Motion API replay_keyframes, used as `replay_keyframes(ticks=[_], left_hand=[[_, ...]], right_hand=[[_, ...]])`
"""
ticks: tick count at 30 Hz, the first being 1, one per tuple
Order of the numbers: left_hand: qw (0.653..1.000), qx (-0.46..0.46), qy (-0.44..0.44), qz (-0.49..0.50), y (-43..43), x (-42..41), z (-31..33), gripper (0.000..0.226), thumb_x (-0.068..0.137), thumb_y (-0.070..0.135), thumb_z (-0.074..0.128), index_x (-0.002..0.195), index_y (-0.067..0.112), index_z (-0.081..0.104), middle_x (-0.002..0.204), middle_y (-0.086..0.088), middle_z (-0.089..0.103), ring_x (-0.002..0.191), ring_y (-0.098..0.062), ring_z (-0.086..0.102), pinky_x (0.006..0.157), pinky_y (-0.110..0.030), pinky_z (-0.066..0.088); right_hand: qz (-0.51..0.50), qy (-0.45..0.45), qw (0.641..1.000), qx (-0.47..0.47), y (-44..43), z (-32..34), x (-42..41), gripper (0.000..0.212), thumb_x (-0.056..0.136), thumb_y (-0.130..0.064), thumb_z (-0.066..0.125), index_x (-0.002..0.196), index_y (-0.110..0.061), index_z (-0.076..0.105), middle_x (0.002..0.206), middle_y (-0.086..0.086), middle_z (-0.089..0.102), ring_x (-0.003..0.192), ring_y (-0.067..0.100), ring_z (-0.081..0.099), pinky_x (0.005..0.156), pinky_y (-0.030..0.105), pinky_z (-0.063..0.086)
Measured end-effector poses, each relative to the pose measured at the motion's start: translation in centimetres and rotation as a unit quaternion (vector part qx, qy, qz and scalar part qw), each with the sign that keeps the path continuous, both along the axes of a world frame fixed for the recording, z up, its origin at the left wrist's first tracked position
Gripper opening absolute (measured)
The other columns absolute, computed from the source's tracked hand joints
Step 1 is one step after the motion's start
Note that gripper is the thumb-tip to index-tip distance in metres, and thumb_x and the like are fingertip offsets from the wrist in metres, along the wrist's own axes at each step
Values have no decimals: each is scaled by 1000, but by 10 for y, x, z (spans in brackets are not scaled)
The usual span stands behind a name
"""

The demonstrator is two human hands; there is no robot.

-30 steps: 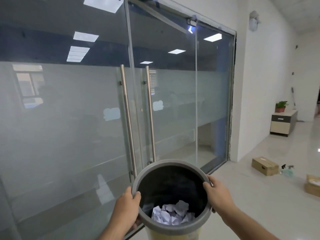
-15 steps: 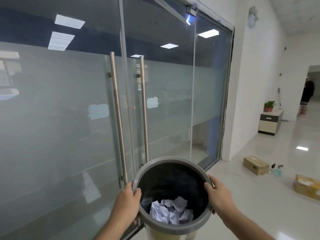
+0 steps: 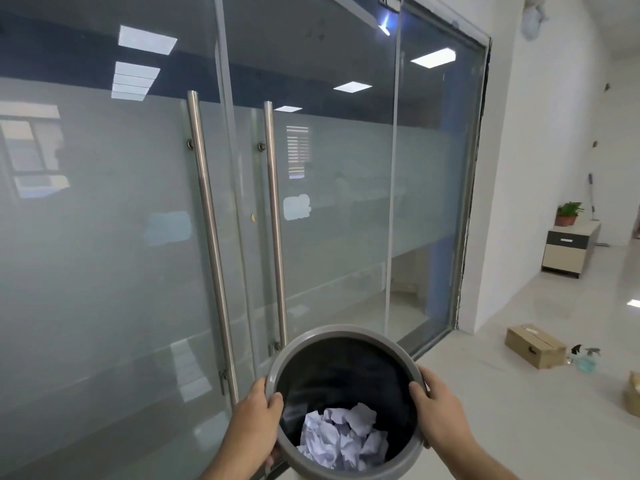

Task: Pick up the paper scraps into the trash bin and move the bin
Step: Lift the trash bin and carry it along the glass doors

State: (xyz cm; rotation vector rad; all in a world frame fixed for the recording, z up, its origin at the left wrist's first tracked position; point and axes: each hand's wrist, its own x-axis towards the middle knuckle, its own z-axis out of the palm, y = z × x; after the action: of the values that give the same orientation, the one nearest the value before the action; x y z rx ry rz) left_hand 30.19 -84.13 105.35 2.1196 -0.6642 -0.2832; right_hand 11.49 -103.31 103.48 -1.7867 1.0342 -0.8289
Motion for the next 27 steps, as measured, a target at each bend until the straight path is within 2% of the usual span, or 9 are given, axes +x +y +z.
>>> replay_keyframes(ticks=[2,5,8,12,16,19,21,23,27], left_hand=[[1000,2,3,7,-14,1,-6,25,98,28,44,121,24,52,80,-10,68,50,-21,66,35,-25,46],[1000,8,8,15,-31,2,-14,26,98,28,44,122,22,52,80,-9,68,51,-20,67,36,-26,47],[1000,19,17,16,-43,8,-23,27,98,29,44,125,23,48,80,-9,69,51,-22,68,38,-27,50],[999,43,21,16,-56,28,-42,20,98,29,42,117,23,45,78,-8,67,47,-20,65,34,-25,48],[997,80,-1,17,-64,49,-80,19,98,30,41,113,20,47,75,-2,65,50,-14,63,37,-28,50],[994,106,-1,30,-68,60,-121,15,98,29,40,105,17,45,76,-14,67,50,-30,67,39,-40,55],[990,133,-7,37,-69,64,-157,17,97,28,40,103,13,44,84,-22,68,62,-42,68,55,-51,59],[986,160,-11,35,-68,67,-202,19,97,28,40,104,10,45,90,-27,68,73,-46,68,66,-53,59],[983,182,-4,30,-56,61,-311,24,96,25,42,109,6,45,90,-32,67,70,-48,67,64,-53,58]], right_hand=[[12,4,1000,-8,-17,-6,5,32,91,-18,46,107,-39,64,83,-3,72,65,25,66,41,28,47],[20,8,1000,-21,-37,-13,14,31,92,-17,47,106,-40,61,92,-8,71,83,18,66,68,38,57],[23,12,999,-28,-52,-23,23,31,92,-18,47,110,-39,61,98,-8,70,92,17,64,81,39,55],[27,20,999,-27,-68,-46,40,35,94,-20,45,123,-34,59,108,-6,69,99,19,62,87,38,51],[30,32,998,-37,-75,-84,58,36,93,-20,45,124,-35,56,104,-9,66,99,20,62,84,36,49],[37,48,998,-17,-78,-126,69,35,93,-22,44,122,-37,56,103,-5,67,96,24,63,84,43,54],[36,65,997,-8,-76,-162,73,34,91,-23,43,119,-37,56,103,-4,68,92,23,62,81,38,52],[30,85,996,1,-72,-203,75,33,90,-24,42,118,-37,55,98,-7,67,89,21,60,77,33,47],[37,146,988,32,-60,-301,68,33,90,-31,41,121,-38,51,101,-5,68,91,23,61,81,37,50]])
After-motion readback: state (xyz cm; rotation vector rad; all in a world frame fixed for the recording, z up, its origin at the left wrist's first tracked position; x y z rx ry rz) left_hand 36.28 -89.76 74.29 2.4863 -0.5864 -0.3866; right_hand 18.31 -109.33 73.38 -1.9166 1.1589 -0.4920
